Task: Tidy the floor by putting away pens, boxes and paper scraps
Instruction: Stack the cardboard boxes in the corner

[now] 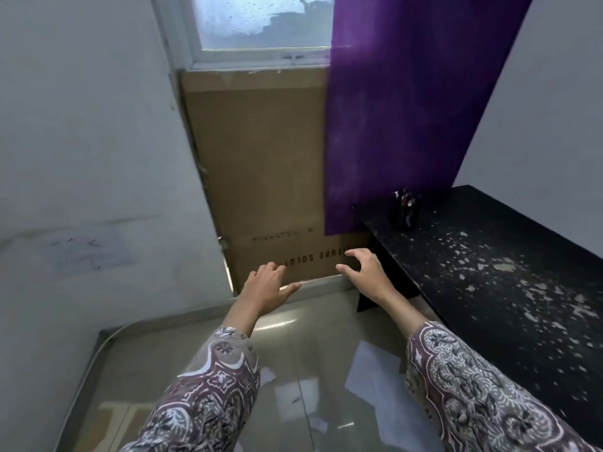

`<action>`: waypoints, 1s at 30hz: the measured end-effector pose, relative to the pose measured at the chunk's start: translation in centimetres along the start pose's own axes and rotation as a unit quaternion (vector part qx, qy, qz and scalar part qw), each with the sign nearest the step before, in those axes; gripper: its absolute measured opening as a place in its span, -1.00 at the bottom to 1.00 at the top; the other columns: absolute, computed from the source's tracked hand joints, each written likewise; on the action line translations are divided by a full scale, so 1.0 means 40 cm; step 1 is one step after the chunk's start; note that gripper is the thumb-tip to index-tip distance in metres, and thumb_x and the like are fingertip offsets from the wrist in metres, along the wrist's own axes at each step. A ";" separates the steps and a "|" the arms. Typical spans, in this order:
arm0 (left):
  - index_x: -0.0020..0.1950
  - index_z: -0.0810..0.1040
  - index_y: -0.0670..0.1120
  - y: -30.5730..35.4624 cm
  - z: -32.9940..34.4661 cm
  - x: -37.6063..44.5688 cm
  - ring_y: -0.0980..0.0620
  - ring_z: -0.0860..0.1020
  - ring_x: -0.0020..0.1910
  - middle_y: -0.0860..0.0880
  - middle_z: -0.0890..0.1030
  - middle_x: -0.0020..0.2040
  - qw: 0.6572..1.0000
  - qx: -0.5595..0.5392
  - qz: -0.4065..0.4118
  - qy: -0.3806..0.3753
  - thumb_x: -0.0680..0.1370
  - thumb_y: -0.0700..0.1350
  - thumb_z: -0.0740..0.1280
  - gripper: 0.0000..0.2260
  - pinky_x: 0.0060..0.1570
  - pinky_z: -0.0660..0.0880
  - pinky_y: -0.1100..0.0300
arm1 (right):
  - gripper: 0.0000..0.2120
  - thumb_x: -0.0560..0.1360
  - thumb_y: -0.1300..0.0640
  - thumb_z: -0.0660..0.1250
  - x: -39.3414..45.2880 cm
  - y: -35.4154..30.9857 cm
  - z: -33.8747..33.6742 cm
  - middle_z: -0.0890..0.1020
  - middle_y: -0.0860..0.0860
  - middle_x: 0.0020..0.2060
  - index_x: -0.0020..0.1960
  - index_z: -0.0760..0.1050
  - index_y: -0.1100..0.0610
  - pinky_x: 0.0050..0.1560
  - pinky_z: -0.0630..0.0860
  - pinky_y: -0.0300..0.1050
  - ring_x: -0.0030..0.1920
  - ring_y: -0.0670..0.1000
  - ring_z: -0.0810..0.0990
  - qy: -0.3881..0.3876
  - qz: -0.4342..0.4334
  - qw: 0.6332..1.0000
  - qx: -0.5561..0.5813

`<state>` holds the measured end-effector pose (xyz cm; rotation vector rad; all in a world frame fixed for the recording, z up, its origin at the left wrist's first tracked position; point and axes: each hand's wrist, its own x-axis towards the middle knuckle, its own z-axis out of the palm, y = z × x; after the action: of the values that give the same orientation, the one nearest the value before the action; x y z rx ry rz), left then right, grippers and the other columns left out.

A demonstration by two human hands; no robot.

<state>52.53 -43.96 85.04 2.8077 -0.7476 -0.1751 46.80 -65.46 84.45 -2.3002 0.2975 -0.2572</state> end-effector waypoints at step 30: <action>0.33 0.39 -0.18 -0.480 0.208 -1.166 -0.15 0.41 0.30 -0.19 0.45 0.32 0.849 -0.188 -0.491 0.053 0.59 0.12 0.11 -0.54 0.26 0.35 -0.01 | -0.64 0.52 0.11 0.29 -0.591 -0.481 0.744 0.45 0.12 0.25 0.28 0.41 0.20 0.18 0.39 -0.07 0.21 0.09 0.46 -0.390 -0.245 0.887 -0.042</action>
<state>19.96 -5.89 74.77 2.4908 0.7347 -0.2828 35.06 -25.29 76.51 -2.3226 -0.6989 0.4496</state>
